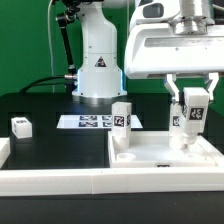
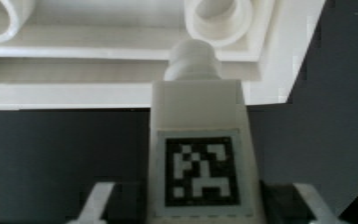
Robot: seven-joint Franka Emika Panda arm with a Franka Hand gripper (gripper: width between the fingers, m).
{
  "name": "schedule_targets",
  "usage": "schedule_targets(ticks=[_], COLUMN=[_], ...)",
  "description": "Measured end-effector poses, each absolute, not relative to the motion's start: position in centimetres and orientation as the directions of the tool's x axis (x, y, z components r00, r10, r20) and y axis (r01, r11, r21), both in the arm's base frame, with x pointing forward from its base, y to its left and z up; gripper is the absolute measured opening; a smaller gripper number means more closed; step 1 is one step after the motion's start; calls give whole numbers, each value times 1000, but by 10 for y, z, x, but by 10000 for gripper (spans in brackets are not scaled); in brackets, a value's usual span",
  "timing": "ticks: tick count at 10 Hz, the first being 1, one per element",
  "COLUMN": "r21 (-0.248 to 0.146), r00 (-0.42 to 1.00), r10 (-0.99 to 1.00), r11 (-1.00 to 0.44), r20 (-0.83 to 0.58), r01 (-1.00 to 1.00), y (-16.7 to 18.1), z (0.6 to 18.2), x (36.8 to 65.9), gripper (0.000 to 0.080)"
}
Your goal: Assemble square table
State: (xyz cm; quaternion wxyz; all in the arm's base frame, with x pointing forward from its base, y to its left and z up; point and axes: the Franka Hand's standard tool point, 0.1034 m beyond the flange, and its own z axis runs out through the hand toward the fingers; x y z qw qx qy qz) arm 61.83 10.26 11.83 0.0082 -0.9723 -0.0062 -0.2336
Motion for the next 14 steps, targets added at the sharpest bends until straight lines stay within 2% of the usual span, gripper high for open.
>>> schedule_targets(ticks=[3, 7, 14], r21=[-10, -20, -6], r00=[871, 845, 846], r10=[13, 21, 45], r11=[-1000, -999, -998], r20=[491, 535, 532], r01=[21, 37, 56], y=[103, 114, 113], z=[118, 109, 101], x=[620, 620, 612], gripper=[291, 291, 291])
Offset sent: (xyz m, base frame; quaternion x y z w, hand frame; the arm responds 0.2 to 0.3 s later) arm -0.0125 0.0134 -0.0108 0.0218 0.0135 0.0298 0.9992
